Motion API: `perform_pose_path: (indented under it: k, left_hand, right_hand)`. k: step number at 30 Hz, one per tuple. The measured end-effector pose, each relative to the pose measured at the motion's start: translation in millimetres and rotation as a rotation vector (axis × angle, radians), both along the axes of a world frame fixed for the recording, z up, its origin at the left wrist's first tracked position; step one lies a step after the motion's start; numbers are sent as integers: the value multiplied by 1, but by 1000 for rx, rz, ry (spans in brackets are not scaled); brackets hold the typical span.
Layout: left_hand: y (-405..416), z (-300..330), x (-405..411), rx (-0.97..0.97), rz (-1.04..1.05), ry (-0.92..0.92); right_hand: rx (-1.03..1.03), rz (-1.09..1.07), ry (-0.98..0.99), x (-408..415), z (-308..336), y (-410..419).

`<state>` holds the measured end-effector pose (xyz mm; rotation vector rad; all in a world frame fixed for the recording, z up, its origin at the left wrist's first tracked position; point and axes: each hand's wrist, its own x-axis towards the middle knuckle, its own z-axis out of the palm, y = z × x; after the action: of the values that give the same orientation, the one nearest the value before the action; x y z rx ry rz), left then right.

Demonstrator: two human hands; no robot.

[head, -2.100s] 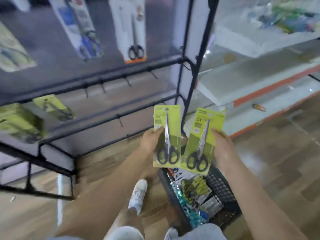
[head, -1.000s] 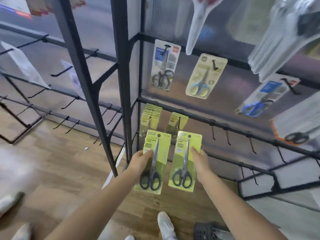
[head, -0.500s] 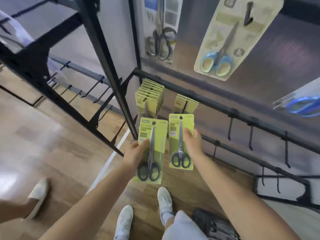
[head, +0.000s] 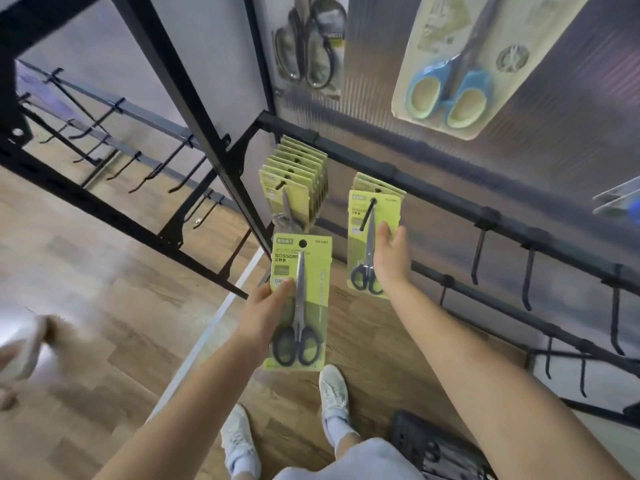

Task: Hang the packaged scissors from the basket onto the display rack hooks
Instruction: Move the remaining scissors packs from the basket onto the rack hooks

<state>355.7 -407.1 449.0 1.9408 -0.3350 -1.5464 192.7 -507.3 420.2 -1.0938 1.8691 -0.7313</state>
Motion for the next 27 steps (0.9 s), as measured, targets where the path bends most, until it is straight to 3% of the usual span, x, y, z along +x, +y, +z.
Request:
perform_pose_path:
  k: [7,14,17,22,27]
  left_hand:
    - [-8,-11,-5,0,22,-6]
    - [-10,-1,-16,-95,-64,1]
    - [-10,2,-19,-129,-163,-26]
    - [-7,11,-25,-224,-261,-16]
    - [-5,10,-31,-256,-251,40]
  right_hand:
    - [-26,49,71,-9,-21,-22]
    - [-54,143,118,-33,-4,-8]
    - [-158,275,79,-42,23,8]
    - [-76,595,-31,-39,56,12]
    - [-98,665,14,-37,58,12]
